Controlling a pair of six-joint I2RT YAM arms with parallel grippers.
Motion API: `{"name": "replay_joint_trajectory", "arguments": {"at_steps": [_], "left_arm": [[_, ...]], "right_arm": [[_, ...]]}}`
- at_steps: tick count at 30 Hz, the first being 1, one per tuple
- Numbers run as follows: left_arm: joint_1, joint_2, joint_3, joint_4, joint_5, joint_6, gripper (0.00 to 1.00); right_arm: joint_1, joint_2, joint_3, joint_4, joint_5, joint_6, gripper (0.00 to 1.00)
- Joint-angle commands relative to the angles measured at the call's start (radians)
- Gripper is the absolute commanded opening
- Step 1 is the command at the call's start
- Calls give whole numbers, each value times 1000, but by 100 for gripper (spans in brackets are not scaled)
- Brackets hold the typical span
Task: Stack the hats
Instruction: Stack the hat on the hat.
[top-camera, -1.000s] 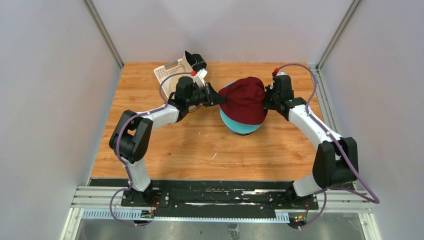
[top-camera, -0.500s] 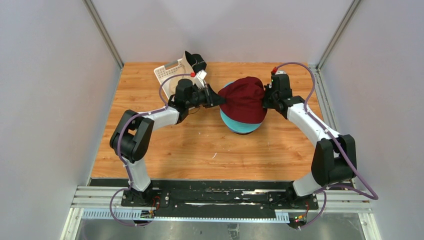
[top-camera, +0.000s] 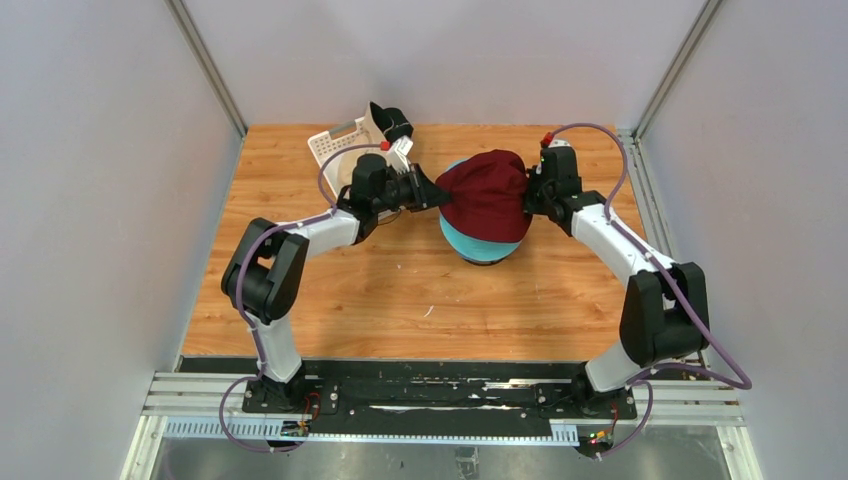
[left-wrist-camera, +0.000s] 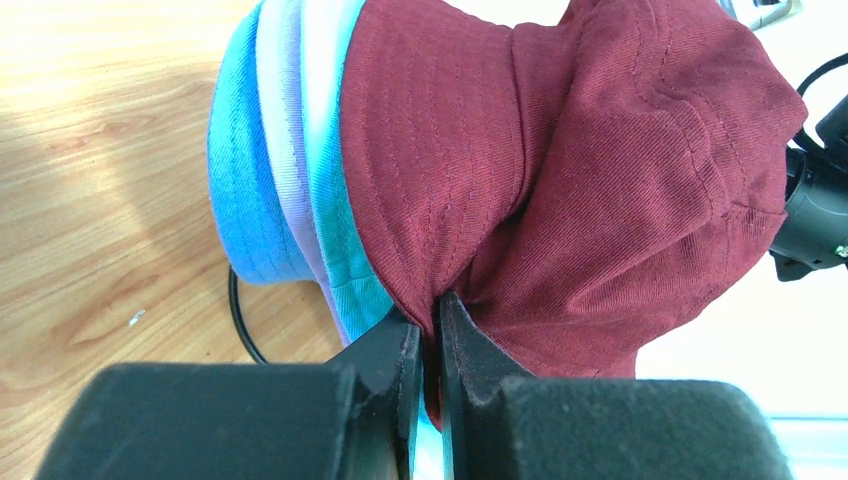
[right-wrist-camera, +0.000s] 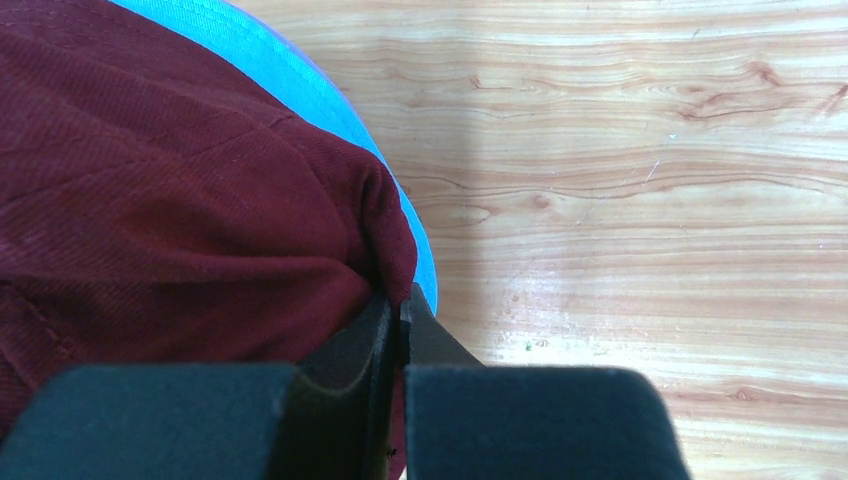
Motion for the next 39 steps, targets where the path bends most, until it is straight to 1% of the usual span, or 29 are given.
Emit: {"name": "replay_joint_trajectory", "arguments": {"at_steps": [1,10,17,20,24,35,39], "left_arm": [[-10,108,-44,-365,-82,105,13],[-29,46,12,-407,-87,106,15],[-44,93,25,-422,-91,112,15],[-63,92,-6,-417,-110,114,15],[-91,52,-55,-398,-131,98,14],[-192,-78,-156,-391,-247,54,15],[-240,-106,-195,-358,-285,13,15]], "right_arm": [[40,140,-83,-173,-6,-6,1],[48,133,-104,-166,-11,-4,1],[57,138,-94,-166,-7,-5,1],[56,129,-57,-183,0,-7,1],[57,145,11,-209,9,-10,1],[57,226,135,-212,31,-35,1],[56,267,182,-211,30,-51,1]]}}
